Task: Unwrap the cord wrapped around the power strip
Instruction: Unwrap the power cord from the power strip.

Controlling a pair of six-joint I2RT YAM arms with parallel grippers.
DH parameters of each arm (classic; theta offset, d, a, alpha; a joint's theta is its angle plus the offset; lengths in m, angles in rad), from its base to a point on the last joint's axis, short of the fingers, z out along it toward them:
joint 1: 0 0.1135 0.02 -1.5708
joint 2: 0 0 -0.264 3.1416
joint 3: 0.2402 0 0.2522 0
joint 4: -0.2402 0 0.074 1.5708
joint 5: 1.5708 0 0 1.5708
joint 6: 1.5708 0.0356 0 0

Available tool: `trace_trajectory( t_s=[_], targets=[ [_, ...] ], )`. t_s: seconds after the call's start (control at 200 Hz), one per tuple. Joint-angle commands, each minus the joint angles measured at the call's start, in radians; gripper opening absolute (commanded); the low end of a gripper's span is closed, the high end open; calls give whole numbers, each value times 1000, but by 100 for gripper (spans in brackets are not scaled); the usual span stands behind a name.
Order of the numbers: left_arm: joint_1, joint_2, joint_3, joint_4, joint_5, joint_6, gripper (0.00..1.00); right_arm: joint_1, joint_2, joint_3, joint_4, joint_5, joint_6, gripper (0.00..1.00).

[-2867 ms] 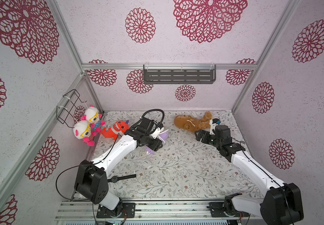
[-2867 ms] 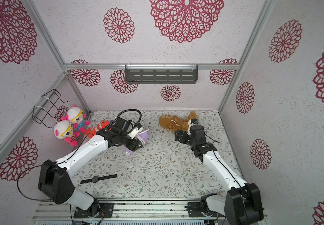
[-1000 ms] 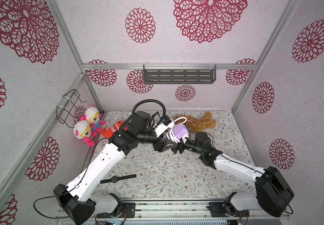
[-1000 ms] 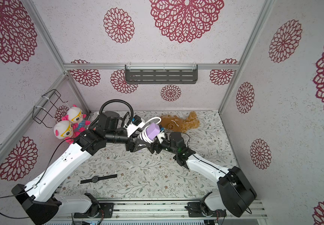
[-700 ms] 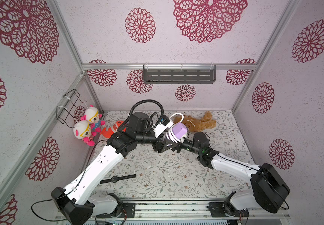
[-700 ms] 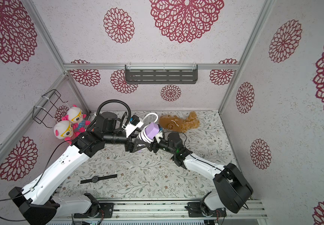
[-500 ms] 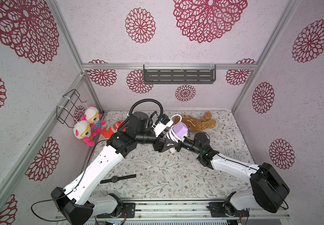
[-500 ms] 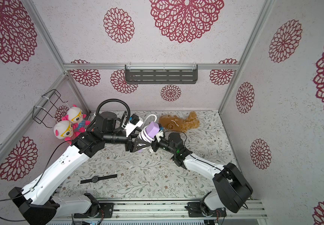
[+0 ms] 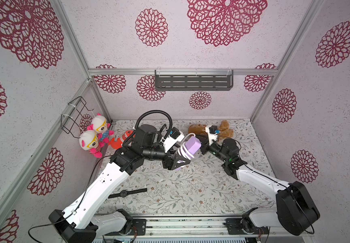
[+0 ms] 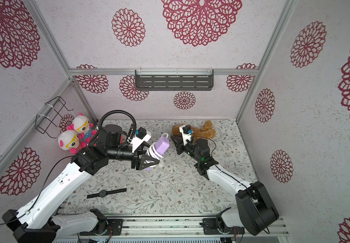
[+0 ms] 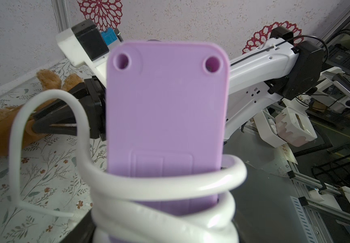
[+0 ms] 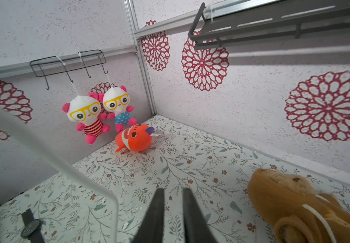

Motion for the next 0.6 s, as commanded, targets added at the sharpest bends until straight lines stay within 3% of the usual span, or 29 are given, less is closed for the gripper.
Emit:
trace_trajectory(
  t_s=[0.0, 0.045, 0.17, 0.385, 0.5, 0.595],
  targets=[
    [17, -15, 49, 51, 57, -14, 0, 20, -73, -11, -91, -99, -17, 72],
    [17, -8, 61, 52, 73, -25, 0, 37, -90, -34, -92, -106, -30, 80],
    [16, 12, 83, 93, 125, -98, 0, 90, -86, -48, -61, -93, -51, 88],
    [14, 19, 95, 148, 216, -212, 0, 107, 40, -9, 157, -4, 57, 90],
    [15, 11, 93, 142, 232, -217, 0, 108, 111, 36, 234, -30, 102, 81],
    [14, 9, 88, 140, 229, -214, 0, 105, 122, 30, 280, 12, 96, 61]
  ],
)
